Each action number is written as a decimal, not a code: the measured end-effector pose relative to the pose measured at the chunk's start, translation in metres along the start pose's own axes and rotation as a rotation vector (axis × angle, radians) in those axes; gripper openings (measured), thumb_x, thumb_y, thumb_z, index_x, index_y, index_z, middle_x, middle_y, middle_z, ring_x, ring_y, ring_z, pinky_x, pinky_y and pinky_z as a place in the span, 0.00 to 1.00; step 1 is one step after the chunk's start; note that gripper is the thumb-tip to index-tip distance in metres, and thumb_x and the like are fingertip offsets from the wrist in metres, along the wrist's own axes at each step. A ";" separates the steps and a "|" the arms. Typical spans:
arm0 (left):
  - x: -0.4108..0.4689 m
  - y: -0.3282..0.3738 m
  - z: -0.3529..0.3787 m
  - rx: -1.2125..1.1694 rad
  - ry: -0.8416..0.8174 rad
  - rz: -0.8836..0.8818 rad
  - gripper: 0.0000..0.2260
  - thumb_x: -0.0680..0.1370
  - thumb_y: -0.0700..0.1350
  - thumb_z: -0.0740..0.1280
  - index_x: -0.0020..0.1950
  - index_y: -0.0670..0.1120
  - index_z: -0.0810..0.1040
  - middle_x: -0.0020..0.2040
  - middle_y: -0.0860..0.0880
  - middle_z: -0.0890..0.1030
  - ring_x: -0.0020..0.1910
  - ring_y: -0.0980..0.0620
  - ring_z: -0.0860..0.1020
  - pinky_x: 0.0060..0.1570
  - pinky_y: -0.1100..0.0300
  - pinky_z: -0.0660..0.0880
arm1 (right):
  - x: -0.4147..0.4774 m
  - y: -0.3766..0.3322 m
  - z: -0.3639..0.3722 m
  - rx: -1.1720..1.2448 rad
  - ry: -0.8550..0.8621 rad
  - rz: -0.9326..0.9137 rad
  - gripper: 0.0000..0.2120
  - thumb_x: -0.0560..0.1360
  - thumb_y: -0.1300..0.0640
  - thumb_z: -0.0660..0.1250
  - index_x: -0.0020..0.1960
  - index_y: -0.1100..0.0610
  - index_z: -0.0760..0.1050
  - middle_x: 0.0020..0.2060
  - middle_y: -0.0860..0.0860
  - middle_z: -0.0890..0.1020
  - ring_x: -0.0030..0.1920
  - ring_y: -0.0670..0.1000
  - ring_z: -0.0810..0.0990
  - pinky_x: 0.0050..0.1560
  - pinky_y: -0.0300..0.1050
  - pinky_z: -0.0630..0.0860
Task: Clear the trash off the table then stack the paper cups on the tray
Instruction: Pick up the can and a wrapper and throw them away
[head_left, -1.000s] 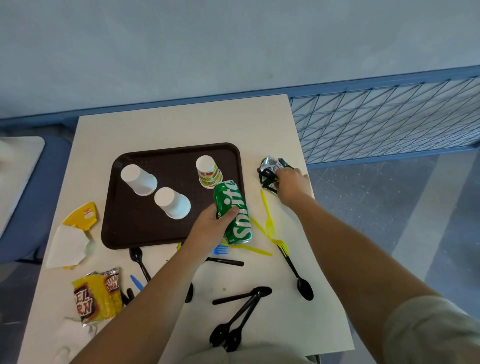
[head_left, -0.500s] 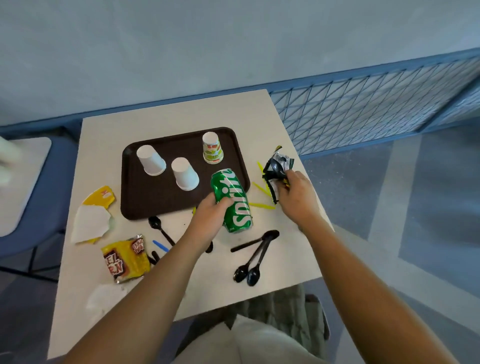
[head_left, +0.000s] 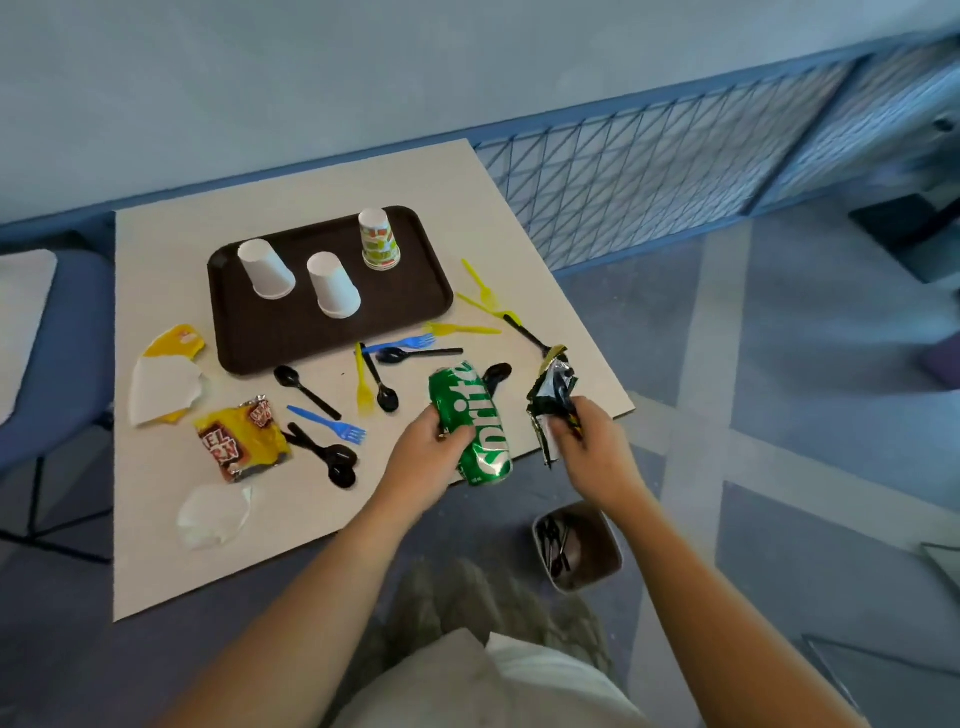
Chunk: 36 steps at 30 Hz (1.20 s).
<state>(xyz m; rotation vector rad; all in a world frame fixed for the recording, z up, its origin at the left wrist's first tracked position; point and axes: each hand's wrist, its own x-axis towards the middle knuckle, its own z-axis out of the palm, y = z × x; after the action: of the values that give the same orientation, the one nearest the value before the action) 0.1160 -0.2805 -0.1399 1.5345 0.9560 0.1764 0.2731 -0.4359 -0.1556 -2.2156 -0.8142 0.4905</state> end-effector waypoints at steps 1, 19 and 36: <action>-0.003 -0.004 0.009 0.016 -0.010 0.010 0.11 0.81 0.44 0.68 0.64 0.52 0.80 0.55 0.59 0.84 0.53 0.64 0.81 0.53 0.65 0.76 | -0.008 0.011 -0.004 0.006 -0.009 0.027 0.06 0.83 0.55 0.64 0.48 0.54 0.72 0.39 0.47 0.76 0.40 0.50 0.74 0.40 0.45 0.65; -0.023 -0.068 0.251 0.241 0.081 -0.176 0.13 0.76 0.46 0.76 0.59 0.47 0.82 0.54 0.52 0.85 0.52 0.52 0.83 0.53 0.56 0.78 | -0.064 0.244 -0.061 0.327 -0.218 0.606 0.07 0.83 0.55 0.62 0.56 0.57 0.72 0.47 0.53 0.80 0.49 0.56 0.79 0.51 0.53 0.76; 0.130 -0.323 0.371 0.709 -0.090 -0.336 0.08 0.79 0.45 0.71 0.44 0.41 0.85 0.41 0.40 0.85 0.41 0.40 0.81 0.37 0.53 0.70 | -0.015 0.505 0.184 0.358 -0.541 1.082 0.15 0.72 0.60 0.63 0.52 0.70 0.78 0.33 0.64 0.78 0.29 0.57 0.75 0.34 0.51 0.72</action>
<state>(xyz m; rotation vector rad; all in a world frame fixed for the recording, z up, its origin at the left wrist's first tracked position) 0.2790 -0.5090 -0.5638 1.9586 1.2619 -0.5196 0.3653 -0.6305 -0.6480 -2.0215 0.3284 1.6395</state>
